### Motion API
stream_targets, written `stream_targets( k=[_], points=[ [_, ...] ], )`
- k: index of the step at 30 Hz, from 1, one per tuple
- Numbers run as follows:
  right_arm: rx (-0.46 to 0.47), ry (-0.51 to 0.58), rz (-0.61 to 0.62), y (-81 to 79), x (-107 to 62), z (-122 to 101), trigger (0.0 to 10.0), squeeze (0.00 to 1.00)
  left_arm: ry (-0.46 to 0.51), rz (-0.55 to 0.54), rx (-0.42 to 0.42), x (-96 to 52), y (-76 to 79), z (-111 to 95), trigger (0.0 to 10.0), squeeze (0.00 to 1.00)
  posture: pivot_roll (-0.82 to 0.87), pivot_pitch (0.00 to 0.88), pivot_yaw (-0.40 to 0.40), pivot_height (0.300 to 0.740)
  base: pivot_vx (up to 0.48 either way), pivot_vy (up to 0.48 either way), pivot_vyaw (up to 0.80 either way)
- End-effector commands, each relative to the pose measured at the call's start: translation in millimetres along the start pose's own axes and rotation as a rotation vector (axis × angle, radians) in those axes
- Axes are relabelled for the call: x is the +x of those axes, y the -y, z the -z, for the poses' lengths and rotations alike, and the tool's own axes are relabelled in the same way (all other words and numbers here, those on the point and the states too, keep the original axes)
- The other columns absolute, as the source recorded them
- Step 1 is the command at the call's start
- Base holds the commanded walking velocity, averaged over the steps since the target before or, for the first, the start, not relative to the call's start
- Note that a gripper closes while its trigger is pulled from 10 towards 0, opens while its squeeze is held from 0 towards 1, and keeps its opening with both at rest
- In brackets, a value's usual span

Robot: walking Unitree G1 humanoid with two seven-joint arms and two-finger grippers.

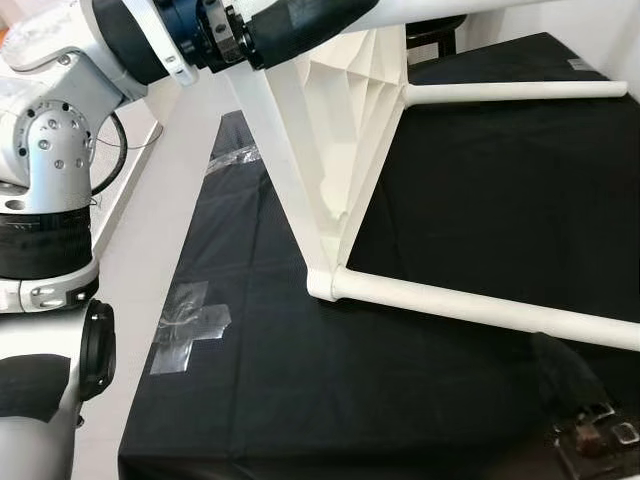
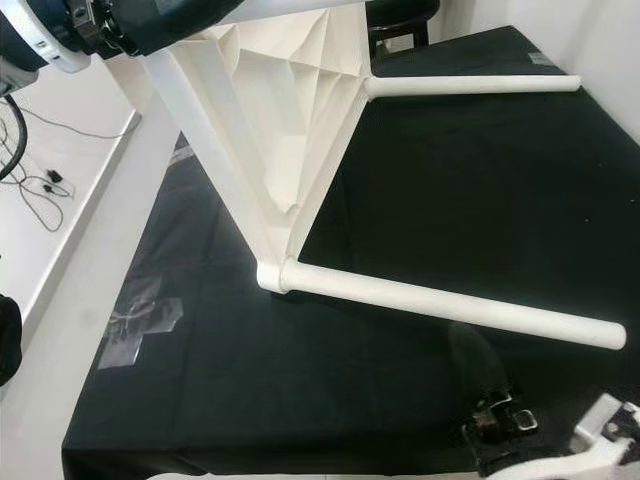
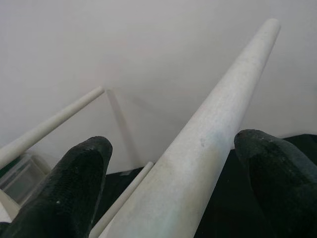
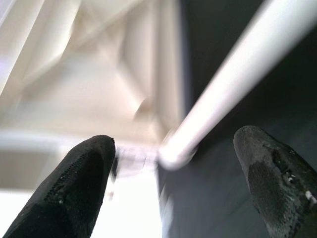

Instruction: Building children table

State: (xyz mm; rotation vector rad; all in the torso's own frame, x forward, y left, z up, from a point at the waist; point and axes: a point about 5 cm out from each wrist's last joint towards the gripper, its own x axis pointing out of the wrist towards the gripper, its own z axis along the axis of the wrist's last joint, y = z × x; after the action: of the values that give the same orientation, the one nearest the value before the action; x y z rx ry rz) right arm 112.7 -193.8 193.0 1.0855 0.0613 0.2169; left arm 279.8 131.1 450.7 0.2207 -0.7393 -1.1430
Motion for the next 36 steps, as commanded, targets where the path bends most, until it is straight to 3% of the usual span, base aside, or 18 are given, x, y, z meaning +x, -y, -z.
stream_targets(
  k=[1, 3, 5, 8, 13, 16, 17, 18, 20, 21, 22, 24, 27, 29, 32, 34, 35, 36],
  points=[
    [-0.04, -0.046, -0.074, -11.3, 4.8, 7, 10.0, 0.0, -0.015, -0.026, -0.089, -3.2, -6.4, 10, 10.0, 0.0, -0.21, 0.203, 0.2, 0.74, 0.0, 0.0, 0.0],
    [-0.085, -0.069, -0.139, -19.1, 15.4, 9, 10.0, 0.0, 0.047, -0.004, -0.139, -2.4, -8.6, -2, 10.0, 0.0, -0.21, 0.198, 0.199, 0.74, 0.0, 0.0, 0.0],
    [-0.125, -0.084, -0.203, -24.4, 33.8, 8, 10.0, 0.0, 0.114, 0.149, -0.192, -4.4, 0.8, -21, 10.0, 0.0, -0.2, 0.188, 0.192, 0.74, 0.0, 0.0, 0.0],
    [-0.139, -0.081, -0.27, -27.8, 50.6, 3, 10.0, 0.0, 0.082, 0.258, -0.143, -8.3, 11.9, -25, 10.0, 0.0, -0.19, 0.177, 0.185, 0.74, 0.0, 0.0, 0.0],
    [-0.167, -0.053, -0.317, -32.4, 69.5, -2, 10.0, 0.0, 0.05, 0.247, -0.086, -9.3, 12.9, -22, 10.0, 0.0, -0.18, 0.167, 0.188, 0.74, 0.0, 0.0, 0.0],
    [-0.167, -0.053, -0.317, -32.4, 69.5, -2, 10.0, 0.0, 0.05, 0.247, -0.086, -9.3, 12.9, -22, 10.0, 0.0, -0.18, 0.167, 0.188, 0.74, 0.0, 0.0, 0.0],
    [-0.24, -0.047, -0.311, -33.1, 80.7, -2, 10.0, 0.0, 0.065, 0.197, -0.076, -8.1, 8.9, -22, 10.0, 0.0, -0.17, 0.166, 0.189, 0.74, 0.0, 0.0, 0.0],
    [-0.532, -0.01, -0.216, -26.2, 110.3, -3, 10.0, 0.0, 0.136, 0.026, -0.081, -7.5, -4.3, -25, 10.0, 0.0, -0.16, 0.156, 0.186, 0.74, 0.0, 0.0, 0.0],
    [-0.532, -0.01, -0.216, -26.2, 110.3, -3, 10.0, 0.0, 0.136, 0.026, -0.081, -7.5, -4.3, -25, 10.0, 0.0, -0.16, 0.156, 0.186, 0.74, 0.0, 0.0, 0.0],
    [-0.652, 0.01, -0.178, -23.5, 120.4, -5, 10.0, 0.0, 0.147, -0.026, -0.074, -9.8, -7.3, -26, 10.0, 0.0, -0.15, 0.152, 0.183, 0.74, 0.0, 0.0, 0.0],
    [-0.652, 0.01, -0.178, -23.5, 120.4, -5, 10.0, 0.0, 0.147, -0.026, -0.074, -9.8, -7.3, -26, 10.0, 0.0, -0.15, 0.152, 0.183, 0.74, 0.0, 0.0, 0.0],
    [-0.78, 0.033, -0.177, -27.9, 135.6, -5, 10.0, 0.0, 0.15, -0.081, -0.09, -26.7, -2.7, -26, 10.0, 0.0, -0.14, 0.147, 0.185, 0.74, 0.0, 0.0, 0.0],
    [-0.849, 0.028, -0.199, -31.4, 140.8, -3, 10.0, 0.0, 0.148, -0.091, -0.098, -35.4, 1.4, -27, 10.0, 0.0, -0.14, 0.146, 0.186, 0.74, 0.0, 0.0, 0.0],
    [-0.943, 0.02, -0.226, -33.5, 149.2, -2, 10.0, 0.0, 0.147, -0.1, -0.091, -52.8, 9.9, -34, 10.0, 0.0, -0.11, 0.139, 0.173, 0.74, 0.0, 0.0, 0.0],
    [-0.957, 0.021, -0.229, -33.6, 151.5, -2, 10.0, 0.0, 0.145, -0.107, -0.082, -57.2, 11.6, -37, 10.0, 0.0, -0.11, 0.139, 0.173, 0.74, 0.0, 0.0, 0.0],
    [-1.079, 0.051, -0.245, -36.9, 159.7, -3, 10.0, 0.0, 0.074, -0.143, -0.102, -78.4, 18.2, -32, 10.0, 0.0, -0.09, 0.127, 0.175, 0.74, 0.0, 0.0, 0.0],
    [-1.079, 0.051, -0.245, -36.9, 159.7, -3, 10.0, 0.0, 0.074, -0.143, -0.102, -78.4, 18.2, -32, 10.0, 0.0, -0.09, 0.127, 0.175, 0.74, 0.0, 0.0, 0.0],
    [-1.15, 0.072, -0.241, -37.6, 162.9, -4, 10.0, 0.0, 0.013, -0.142, -0.129, -89.7, 26.7, -21, 10.0, 0.0, -0.08, 0.124, 0.173, 0.74, 0.0, 0.0, 0.0]
  ],
)
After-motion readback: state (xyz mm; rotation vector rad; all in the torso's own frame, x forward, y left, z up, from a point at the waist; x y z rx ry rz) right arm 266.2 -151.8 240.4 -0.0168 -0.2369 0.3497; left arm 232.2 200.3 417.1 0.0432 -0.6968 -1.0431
